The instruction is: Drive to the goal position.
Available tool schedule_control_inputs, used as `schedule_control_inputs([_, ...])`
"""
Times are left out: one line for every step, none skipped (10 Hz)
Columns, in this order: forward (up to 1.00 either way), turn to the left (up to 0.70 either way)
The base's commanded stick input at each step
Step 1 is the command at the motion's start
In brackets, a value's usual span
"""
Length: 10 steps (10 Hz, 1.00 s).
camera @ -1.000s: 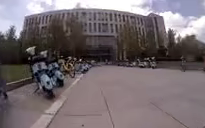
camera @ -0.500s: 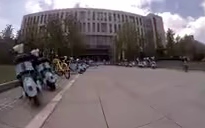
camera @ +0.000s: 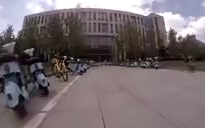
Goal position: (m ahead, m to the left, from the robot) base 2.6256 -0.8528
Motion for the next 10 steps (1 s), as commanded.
schedule_control_inputs([0.7, 0.0])
schedule_control_inputs([0.7, 0.0])
schedule_control_inputs([0.7, 0.0])
schedule_control_inputs([0.7, 0.0])
schedule_control_inputs([0.7, 0.0])
schedule_control_inputs([0.7, 0.0])
schedule_control_inputs([0.7, 0.0])
schedule_control_inputs([0.7, 0.0])
schedule_control_inputs([0.7, 0.0])
schedule_control_inputs([0.7, 0.0])
